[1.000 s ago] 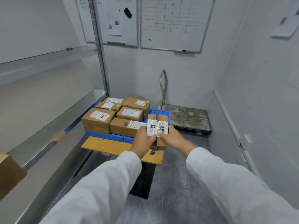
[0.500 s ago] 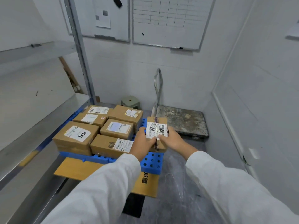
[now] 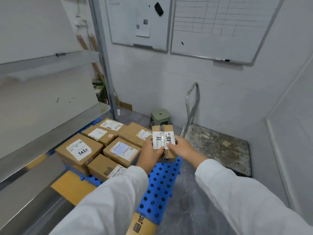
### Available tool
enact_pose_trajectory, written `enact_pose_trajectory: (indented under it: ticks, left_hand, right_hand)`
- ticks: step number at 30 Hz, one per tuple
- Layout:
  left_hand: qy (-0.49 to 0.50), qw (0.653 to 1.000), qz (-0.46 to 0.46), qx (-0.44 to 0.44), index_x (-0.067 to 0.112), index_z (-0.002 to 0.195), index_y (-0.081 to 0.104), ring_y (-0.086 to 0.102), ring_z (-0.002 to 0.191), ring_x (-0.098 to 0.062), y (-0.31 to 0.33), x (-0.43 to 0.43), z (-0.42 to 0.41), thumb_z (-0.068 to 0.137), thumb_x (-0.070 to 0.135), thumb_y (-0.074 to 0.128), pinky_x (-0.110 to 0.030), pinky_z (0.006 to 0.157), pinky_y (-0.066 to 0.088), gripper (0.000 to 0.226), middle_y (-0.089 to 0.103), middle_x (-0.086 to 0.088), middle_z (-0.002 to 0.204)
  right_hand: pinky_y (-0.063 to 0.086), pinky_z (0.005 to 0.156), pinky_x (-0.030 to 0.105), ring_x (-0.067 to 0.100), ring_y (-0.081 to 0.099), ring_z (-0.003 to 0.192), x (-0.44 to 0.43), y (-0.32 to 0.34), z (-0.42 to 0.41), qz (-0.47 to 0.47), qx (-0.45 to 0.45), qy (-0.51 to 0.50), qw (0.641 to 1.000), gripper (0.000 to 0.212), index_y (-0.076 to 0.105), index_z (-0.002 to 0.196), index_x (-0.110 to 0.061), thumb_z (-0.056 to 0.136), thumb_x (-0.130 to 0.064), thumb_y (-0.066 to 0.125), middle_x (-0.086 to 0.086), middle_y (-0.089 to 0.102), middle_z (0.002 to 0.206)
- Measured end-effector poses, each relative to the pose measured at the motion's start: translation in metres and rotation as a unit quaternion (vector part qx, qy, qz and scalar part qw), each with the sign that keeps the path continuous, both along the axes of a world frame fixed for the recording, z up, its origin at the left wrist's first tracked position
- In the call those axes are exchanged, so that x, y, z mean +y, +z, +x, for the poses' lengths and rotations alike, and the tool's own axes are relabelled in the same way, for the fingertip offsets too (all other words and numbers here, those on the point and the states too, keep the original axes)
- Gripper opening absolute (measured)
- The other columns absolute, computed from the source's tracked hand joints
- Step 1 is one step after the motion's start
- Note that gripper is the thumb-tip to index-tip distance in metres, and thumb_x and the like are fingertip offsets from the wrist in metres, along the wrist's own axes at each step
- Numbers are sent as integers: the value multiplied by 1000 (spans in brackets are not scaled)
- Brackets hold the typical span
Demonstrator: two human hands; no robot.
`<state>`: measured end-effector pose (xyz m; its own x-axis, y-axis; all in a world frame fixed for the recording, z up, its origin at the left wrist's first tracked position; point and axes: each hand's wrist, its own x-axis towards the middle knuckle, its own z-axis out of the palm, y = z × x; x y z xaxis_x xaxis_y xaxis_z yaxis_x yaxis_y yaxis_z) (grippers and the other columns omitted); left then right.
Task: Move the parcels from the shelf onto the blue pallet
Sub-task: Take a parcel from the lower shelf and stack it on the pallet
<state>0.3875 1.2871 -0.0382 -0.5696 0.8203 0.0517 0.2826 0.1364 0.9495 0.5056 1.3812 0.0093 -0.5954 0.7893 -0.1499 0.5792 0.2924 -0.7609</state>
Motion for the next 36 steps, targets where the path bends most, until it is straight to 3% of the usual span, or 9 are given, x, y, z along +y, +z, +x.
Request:
enact_pose_trajectory:
  ticks: [8, 11, 15, 18, 22, 27, 30, 33, 36]
  left_hand:
    - [131, 991, -14, -7, 31, 118, 40, 48, 78, 32, 2, 32, -8, 89, 23, 69, 6, 61, 37, 43, 49, 31, 94]
    - [191, 981, -18, -9, 32, 117, 42, 52, 78, 25, 2, 20, -19, 88, 25, 69, 5, 63, 38, 40, 54, 26, 96]
    - [267, 964, -11, -1, 31, 116, 41, 55, 85, 16, 5, -5, -50, 87, 23, 71, -6, 65, 46, 43, 54, 24, 100]
    - [321, 947, -16, -17, 18, 126, 42, 59, 97, -3, 3, -28, -78, 87, 23, 72, -18, 78, 51, 49, 58, 9, 113]
    - [375, 926, -31, -18, 17, 120, 41, 58, 86, 3, -4, -54, -113, 88, 25, 71, -9, 55, 46, 45, 60, 4, 112]
    - [428, 902, -23, -46, 14, 130, 40, 64, 100, -14, -20, -74, -157, 89, 25, 68, -30, 83, 55, 51, 60, -3, 120]
    - [449, 891, -20, -62, 19, 129, 42, 64, 98, -7, -28, -81, -184, 91, 22, 66, -22, 78, 55, 45, 61, 4, 120]
    - [464, 884, -14, -56, 41, 105, 48, 60, 85, 10, -32, -86, -210, 89, 16, 66, -7, 59, 48, 35, 61, 14, 105]
    - [477, 876, -17, -60, 42, 100, 49, 60, 91, 5, -38, -92, -233, 88, 15, 65, -8, 60, 48, 34, 62, 12, 109]
  right_hand:
    - [50, 96, 38, 19, 61, 111, 62, -6, -37, -26, -5, 82, 996, 46, 45, 129, -9, 90, -23, 65, 6, 62, 127]
    - [50, 89, 29, 17, 61, 109, 62, -9, -67, -24, -2, 134, 991, 50, 43, 130, -8, 89, -21, 67, 6, 62, 127]
    - [49, 89, 28, 11, 59, 105, 45, -3, -117, -11, 14, 224, 974, 37, 45, 118, -26, 88, -20, 66, -1, 62, 127]
    - [47, 82, 22, 13, 60, 109, 27, -2, -155, -14, 26, 274, 961, 43, 48, 127, -21, 89, -19, 66, 0, 61, 130]
    - [51, 87, 31, 18, 60, 113, 2, -7, -205, -9, -8, 320, 947, 48, 43, 135, -18, 92, -25, 63, 1, 60, 131]
    - [48, 71, 23, 13, 60, 94, -19, -19, -266, -11, -21, 377, 926, 34, 51, 127, -19, 93, -18, 56, 1, 64, 122]
    - [49, 93, 35, 20, 60, 109, -28, -23, -301, -22, -41, 401, 915, 36, 53, 129, -17, 93, -16, 50, 1, 64, 124]
    - [47, 94, 32, 18, 59, 112, -37, -28, -331, -42, -37, 422, 905, 38, 54, 131, -18, 94, -13, 50, 0, 63, 128]
    - [45, 91, 27, 17, 58, 115, -40, -38, -356, -54, -34, 436, 897, 41, 52, 135, -19, 94, -12, 50, -1, 61, 130]
